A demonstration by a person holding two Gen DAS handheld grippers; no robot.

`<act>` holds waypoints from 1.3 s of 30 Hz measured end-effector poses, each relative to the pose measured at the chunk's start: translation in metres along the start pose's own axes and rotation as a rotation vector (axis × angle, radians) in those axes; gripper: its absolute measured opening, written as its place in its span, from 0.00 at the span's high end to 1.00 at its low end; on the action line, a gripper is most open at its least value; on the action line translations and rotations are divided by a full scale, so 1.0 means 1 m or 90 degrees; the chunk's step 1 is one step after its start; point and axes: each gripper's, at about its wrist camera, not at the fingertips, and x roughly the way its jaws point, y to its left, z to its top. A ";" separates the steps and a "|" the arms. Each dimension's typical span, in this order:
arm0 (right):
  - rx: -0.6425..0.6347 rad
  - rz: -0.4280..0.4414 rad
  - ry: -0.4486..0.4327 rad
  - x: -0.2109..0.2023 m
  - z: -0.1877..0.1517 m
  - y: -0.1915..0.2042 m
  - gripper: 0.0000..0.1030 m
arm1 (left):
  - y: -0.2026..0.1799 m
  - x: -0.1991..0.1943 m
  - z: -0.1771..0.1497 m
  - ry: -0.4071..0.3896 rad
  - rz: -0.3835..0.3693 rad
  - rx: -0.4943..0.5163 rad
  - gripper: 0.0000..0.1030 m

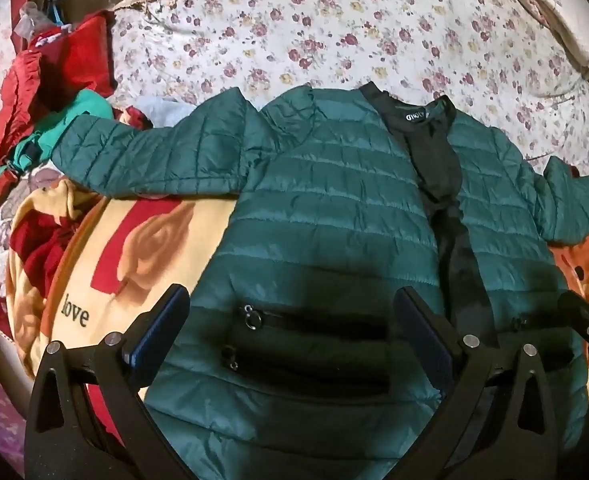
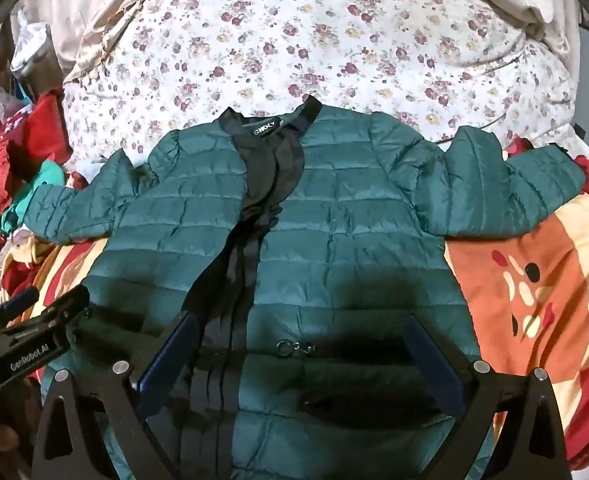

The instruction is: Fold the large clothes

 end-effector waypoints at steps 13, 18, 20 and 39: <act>-0.002 -0.017 -0.004 0.004 0.003 -0.004 0.01 | -0.002 0.004 -0.002 0.003 -0.016 -0.008 0.01; 0.006 -0.008 -0.021 0.006 0.007 -0.003 0.01 | -0.002 0.002 -0.002 -0.001 -0.021 -0.010 0.01; 0.004 -0.009 -0.021 0.006 0.008 -0.003 0.01 | -0.002 0.002 -0.002 -0.003 -0.022 -0.012 0.01; 0.012 0.015 -0.004 0.016 0.014 0.004 0.01 | 0.001 0.007 -0.004 0.001 -0.020 -0.019 0.01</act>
